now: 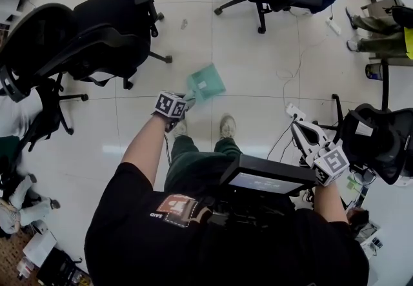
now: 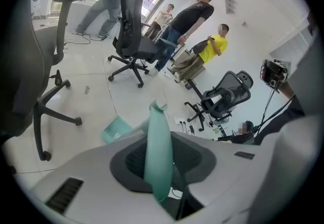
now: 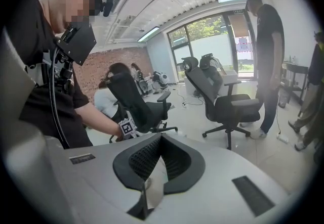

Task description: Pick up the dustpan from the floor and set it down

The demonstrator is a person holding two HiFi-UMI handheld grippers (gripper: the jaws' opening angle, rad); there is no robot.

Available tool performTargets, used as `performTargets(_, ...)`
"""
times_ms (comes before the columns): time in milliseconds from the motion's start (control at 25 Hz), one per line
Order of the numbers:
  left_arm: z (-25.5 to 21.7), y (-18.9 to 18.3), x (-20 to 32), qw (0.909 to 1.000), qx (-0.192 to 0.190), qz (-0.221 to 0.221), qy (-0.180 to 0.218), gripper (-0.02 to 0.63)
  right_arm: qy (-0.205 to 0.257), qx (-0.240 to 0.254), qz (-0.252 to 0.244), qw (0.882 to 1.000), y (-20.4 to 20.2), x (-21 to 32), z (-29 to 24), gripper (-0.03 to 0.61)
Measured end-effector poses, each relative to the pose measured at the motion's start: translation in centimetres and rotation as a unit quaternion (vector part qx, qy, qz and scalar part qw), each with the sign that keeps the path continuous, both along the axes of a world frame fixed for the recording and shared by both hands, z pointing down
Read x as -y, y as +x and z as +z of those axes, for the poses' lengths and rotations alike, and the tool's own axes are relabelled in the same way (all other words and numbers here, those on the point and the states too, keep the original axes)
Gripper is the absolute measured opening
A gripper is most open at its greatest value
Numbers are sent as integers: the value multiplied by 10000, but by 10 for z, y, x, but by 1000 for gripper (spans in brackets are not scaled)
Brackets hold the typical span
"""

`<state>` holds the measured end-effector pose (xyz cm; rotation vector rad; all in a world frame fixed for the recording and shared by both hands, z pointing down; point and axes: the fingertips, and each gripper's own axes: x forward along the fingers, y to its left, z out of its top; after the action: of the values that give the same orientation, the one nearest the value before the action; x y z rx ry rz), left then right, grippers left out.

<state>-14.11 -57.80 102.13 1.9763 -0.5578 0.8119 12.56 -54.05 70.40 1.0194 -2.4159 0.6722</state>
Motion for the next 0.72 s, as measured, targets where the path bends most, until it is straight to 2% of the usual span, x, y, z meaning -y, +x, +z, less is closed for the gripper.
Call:
performTargets(200, -58, 4, 7, 9959, -821, -361, 126, 94, 120, 20, 31, 9999, 0, 1, -14, 9)
performTargets(360, -150, 7, 5, 9854, -1554, -624, 292, 71, 346, 227, -12, 9991, -7, 3, -47, 9)
performTargets(560, -292, 8, -3, 9748, -2003, -593, 785, 71, 691, 440, -78, 9966, -7, 9, -110, 9)
performTargets(720, -379, 1, -16, 9648, -2178, -787, 1248, 66, 1049, 624, -133, 9924, -6, 5, -155, 9)
